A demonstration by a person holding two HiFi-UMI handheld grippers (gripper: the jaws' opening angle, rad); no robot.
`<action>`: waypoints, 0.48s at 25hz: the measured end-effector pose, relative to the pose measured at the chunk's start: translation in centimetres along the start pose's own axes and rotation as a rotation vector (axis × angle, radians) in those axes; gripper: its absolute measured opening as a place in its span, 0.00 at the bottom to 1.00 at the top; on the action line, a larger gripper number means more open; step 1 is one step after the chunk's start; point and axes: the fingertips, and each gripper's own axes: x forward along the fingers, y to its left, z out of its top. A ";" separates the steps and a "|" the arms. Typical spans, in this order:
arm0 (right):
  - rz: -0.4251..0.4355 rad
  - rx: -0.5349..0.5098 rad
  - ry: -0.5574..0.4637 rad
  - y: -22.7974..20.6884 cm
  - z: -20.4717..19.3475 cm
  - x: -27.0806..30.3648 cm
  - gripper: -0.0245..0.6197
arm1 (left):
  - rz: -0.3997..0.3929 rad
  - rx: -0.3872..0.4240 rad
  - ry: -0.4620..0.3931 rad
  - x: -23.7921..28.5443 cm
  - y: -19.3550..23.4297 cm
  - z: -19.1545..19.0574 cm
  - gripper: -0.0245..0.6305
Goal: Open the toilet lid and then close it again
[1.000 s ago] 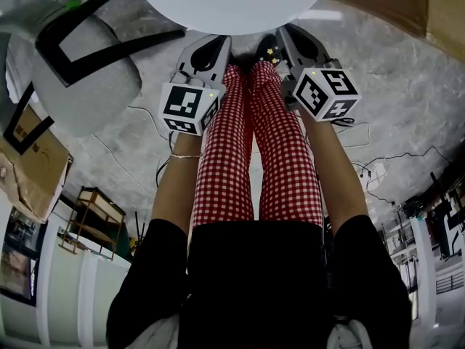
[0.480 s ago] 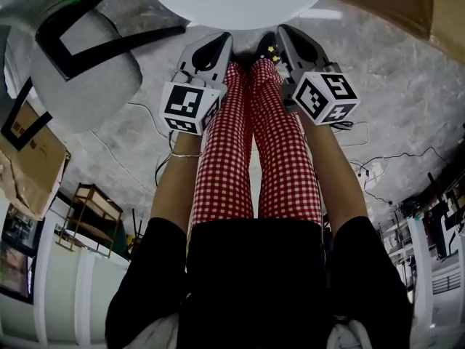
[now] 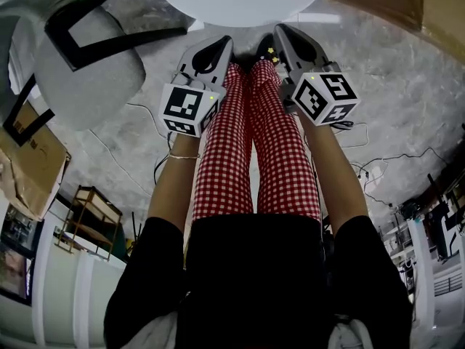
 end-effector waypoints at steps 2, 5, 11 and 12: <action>0.008 -0.001 -0.007 0.6 0.5 -0.3 0.07 | 0.006 0.016 -0.023 -0.5 -0.2 0.9 0.04; 0.028 -0.005 -0.024 1.8 1.3 -0.4 0.07 | -0.005 0.024 -0.044 -1.0 -0.5 2.1 0.04; 0.063 -0.015 -0.048 4.2 2.9 -0.4 0.07 | 0.005 0.053 -0.067 -1.8 -0.2 4.4 0.04; 0.072 -0.014 -0.050 4.7 3.1 -0.6 0.07 | 0.003 0.060 -0.074 -2.0 -0.3 4.8 0.04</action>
